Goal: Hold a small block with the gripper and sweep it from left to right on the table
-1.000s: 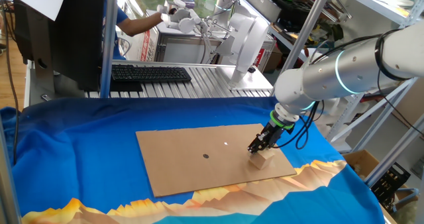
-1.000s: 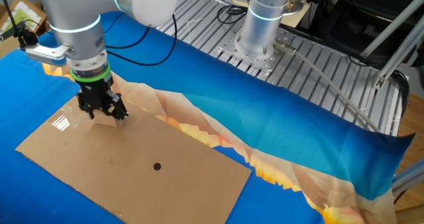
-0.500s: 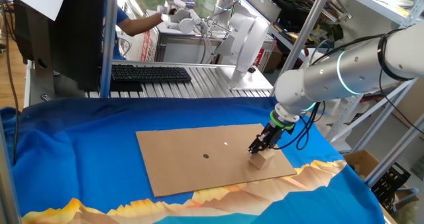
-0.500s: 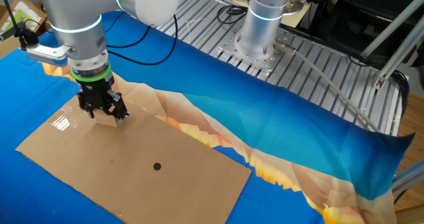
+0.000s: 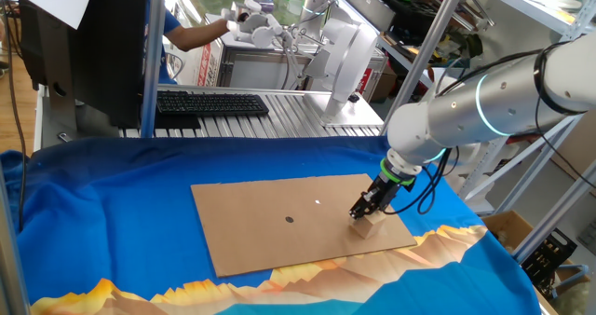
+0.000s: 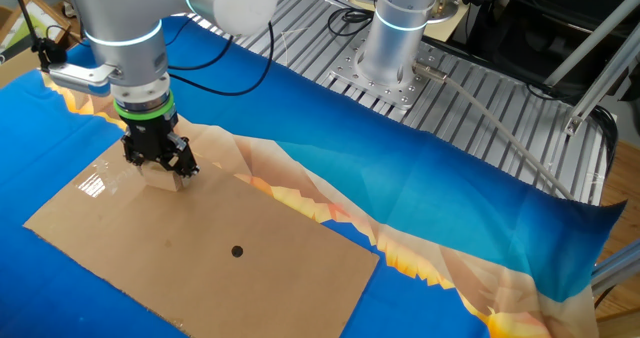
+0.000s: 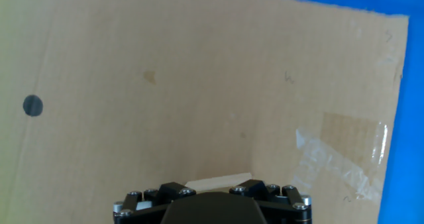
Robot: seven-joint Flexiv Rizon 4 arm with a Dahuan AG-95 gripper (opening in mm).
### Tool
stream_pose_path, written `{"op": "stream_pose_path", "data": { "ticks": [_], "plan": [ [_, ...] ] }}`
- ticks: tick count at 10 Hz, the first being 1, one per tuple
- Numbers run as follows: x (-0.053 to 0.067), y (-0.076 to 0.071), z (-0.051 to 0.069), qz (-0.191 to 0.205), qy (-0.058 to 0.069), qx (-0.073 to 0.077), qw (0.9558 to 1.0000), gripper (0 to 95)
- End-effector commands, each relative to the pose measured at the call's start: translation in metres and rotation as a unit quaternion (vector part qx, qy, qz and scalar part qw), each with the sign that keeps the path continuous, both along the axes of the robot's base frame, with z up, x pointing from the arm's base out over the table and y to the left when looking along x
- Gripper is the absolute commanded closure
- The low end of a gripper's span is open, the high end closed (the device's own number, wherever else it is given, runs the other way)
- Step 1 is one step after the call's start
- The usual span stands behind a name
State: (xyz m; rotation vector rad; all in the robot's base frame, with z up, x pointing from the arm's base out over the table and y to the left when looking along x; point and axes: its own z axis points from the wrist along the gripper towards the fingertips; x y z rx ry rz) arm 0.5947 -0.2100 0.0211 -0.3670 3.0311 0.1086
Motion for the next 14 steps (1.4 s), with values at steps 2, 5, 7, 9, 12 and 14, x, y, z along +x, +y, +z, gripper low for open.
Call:
{"op": "stream_pose_path", "data": {
  "ticks": [2, 5, 7, 9, 12, 14],
  "plan": [
    [-0.0015, -0.0002, 0.0006, -0.001, 0.0, -0.009, 1.0, 19.0],
    [-0.0014, -0.0005, 0.0004, -0.001, 0.001, -0.011, 0.9999, 38.0],
    [-0.0008, -0.0024, -0.0004, -0.003, 0.001, -0.014, 0.9999, 38.0],
    [0.0, -0.004, -0.0007, -0.006, 0.0, -0.012, 0.9999, 38.0],
    [0.0003, -0.0039, -0.0011, -0.005, 0.003, -0.018, 0.9998, 57.0],
    [0.0006, -0.0036, -0.0019, -0.011, 0.003, -0.015, 0.9998, 76.0]
  ]
}}
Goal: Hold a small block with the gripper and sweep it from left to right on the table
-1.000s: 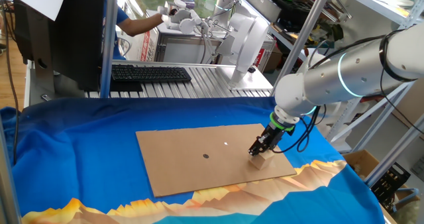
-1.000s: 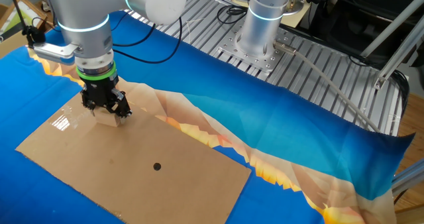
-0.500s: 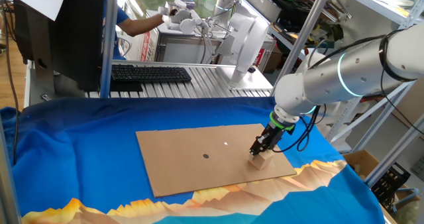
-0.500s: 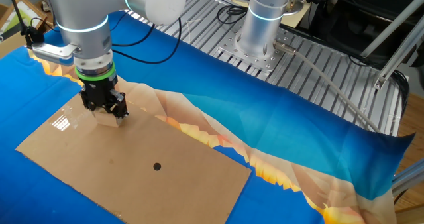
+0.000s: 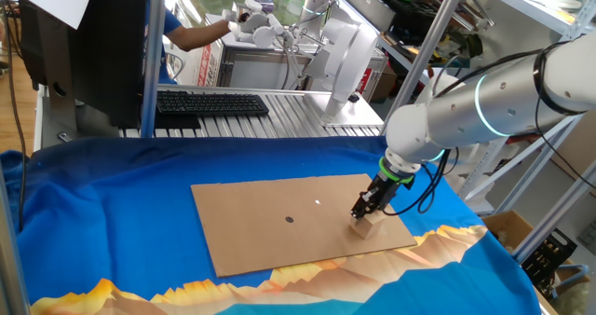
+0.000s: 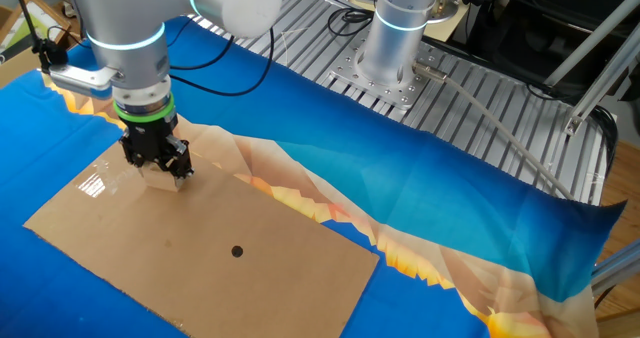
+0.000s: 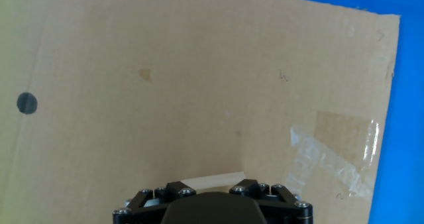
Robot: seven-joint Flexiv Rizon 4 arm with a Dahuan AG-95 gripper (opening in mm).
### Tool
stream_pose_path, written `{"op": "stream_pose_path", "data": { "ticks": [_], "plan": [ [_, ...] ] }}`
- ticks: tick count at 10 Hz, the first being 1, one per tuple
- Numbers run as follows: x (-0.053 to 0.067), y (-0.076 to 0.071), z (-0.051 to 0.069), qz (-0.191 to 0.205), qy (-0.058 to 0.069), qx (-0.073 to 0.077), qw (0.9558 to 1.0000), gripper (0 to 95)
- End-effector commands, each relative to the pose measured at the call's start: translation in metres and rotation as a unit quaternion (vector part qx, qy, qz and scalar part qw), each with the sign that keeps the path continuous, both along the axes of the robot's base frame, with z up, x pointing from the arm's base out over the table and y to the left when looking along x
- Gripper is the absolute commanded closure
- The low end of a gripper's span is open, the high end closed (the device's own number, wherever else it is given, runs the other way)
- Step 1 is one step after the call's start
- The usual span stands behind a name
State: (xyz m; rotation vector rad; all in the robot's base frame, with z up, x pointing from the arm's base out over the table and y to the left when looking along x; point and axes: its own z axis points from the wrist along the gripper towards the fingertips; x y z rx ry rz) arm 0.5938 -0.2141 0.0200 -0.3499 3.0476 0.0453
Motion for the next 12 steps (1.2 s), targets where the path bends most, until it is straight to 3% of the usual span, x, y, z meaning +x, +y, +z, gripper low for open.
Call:
{"op": "stream_pose_path", "data": {
  "ticks": [1, 3, 4, 5, 7, 8, 10, 12],
  "plan": [
    [0.002, 0.0009, -0.0022, -0.008, -0.004, -0.002, 1.0, 76.0],
    [0.0022, 0.001, -0.0024, -0.015, 0.004, 0.0, 0.9999, 76.0],
    [0.0023, 0.001, -0.0023, -0.02, 0.004, -0.002, 0.9998, 76.0],
    [0.0029, 0.0009, -0.0023, -0.023, -0.004, -0.006, 0.9997, 76.0],
    [0.0037, 0.0013, -0.0033, -0.032, -0.002, -0.002, 0.9995, 76.0],
    [0.0038, 0.0015, -0.0033, -0.037, 0.004, 0.002, 0.9993, 95.0],
    [0.0043, 0.0026, -0.0034, -0.045, -0.005, -0.001, 0.999, 95.0],
    [0.005, 0.0033, -0.0053, -0.055, 0.0, 0.005, 0.9985, 95.0]
  ]
}}
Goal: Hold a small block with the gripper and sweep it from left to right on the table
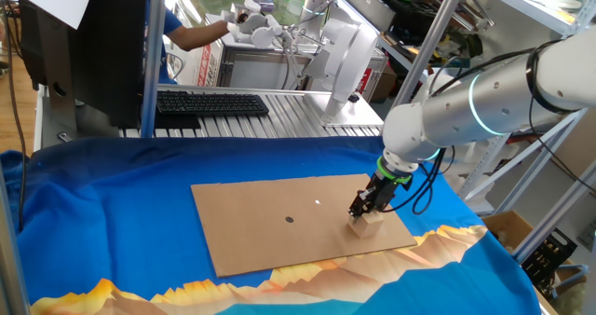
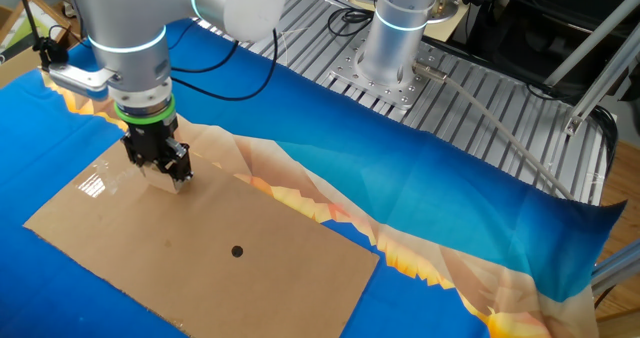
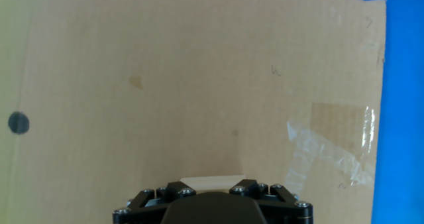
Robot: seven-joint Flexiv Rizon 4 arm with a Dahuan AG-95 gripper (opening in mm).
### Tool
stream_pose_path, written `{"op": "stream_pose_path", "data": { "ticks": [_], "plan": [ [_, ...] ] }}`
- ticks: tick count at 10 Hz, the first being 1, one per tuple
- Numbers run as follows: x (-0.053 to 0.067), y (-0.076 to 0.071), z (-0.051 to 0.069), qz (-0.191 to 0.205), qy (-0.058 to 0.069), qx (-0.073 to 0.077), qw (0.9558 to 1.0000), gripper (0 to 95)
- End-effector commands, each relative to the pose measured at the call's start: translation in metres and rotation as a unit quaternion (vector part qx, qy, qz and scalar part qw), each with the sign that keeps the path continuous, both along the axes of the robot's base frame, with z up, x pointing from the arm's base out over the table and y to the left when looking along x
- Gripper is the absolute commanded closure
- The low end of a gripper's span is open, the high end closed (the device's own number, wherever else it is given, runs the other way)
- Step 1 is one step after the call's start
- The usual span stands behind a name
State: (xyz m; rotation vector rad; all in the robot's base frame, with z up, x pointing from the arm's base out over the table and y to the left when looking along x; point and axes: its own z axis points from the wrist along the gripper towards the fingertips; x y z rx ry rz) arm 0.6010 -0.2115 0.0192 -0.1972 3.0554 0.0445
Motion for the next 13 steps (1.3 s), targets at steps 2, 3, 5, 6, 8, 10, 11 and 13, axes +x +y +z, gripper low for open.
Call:
{"op": "stream_pose_path", "data": {
  "ticks": [2, 3, 5, 6, 8, 10, 11, 13],
  "plan": [
    [-0.002, 0.005, -0.002, -0.009, -0.001, -0.002, 1.0, 95.0],
    [-0.002, 0.008, -0.001, -0.013, 0.0, -0.004, 0.9999, 95.0],
    [-0.002, 0.011, -0.001, -0.023, 0.007, 0.003, 0.9997, 95.0],
    [-0.002, 0.013, 0.0, -0.025, 0.009, 0.003, 0.9996, 95.0],
    [-0.002, 0.02, 0.002, -0.036, 0.006, 0.0, 0.9993, 95.0],
    [-0.001, 0.022, -0.002, -0.037, 0.005, 0.003, 0.9993, 95.0],
    [-0.001, 0.023, -0.002, -0.038, 0.003, -0.001, 0.9993, 95.0],
    [0.0, 0.027, 0.001, -0.042, 0.006, -0.007, 0.9991, 95.0]
  ]
}}
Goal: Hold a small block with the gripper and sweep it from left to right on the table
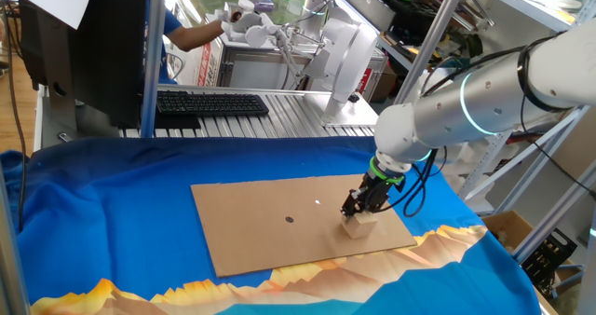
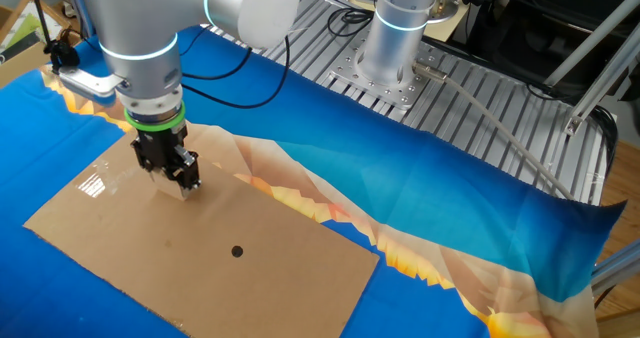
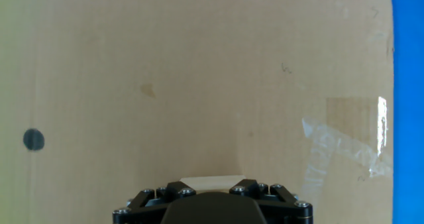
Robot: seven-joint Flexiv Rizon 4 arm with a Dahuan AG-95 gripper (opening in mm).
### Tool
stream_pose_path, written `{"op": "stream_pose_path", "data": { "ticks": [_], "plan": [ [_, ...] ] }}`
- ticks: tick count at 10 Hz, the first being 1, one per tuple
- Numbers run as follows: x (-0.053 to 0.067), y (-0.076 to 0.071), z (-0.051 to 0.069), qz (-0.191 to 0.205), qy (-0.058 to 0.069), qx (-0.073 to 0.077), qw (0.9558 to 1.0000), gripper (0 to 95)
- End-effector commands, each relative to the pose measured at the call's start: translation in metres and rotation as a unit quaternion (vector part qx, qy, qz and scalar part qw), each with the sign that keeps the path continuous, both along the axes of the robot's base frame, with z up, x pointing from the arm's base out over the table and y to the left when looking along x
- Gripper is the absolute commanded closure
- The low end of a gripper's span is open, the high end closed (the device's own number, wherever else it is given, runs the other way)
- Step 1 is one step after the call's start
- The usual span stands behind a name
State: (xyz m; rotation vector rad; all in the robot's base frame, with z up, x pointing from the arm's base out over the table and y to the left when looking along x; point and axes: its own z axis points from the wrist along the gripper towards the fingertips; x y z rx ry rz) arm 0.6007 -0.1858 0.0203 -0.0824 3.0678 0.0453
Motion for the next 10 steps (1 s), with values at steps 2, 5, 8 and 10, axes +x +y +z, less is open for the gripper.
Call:
{"op": "stream_pose_path", "data": {
  "ticks": [2, 5, 8, 10],
  "plan": [
    [0.0, 0.006, 0.001, -0.011, 0.003, -0.003, 0.9999, 95.0],
    [0.0, 0.011, 0.0, -0.017, 0.004, 0.003, 0.9999, 95.0],
    [0.001, 0.017, 0.002, -0.016, 0.003, -0.007, 0.9999, 95.0],
    [0.0, 0.022, 0.005, -0.021, 0.005, -0.003, 0.9998, 95.0]
  ]
}}
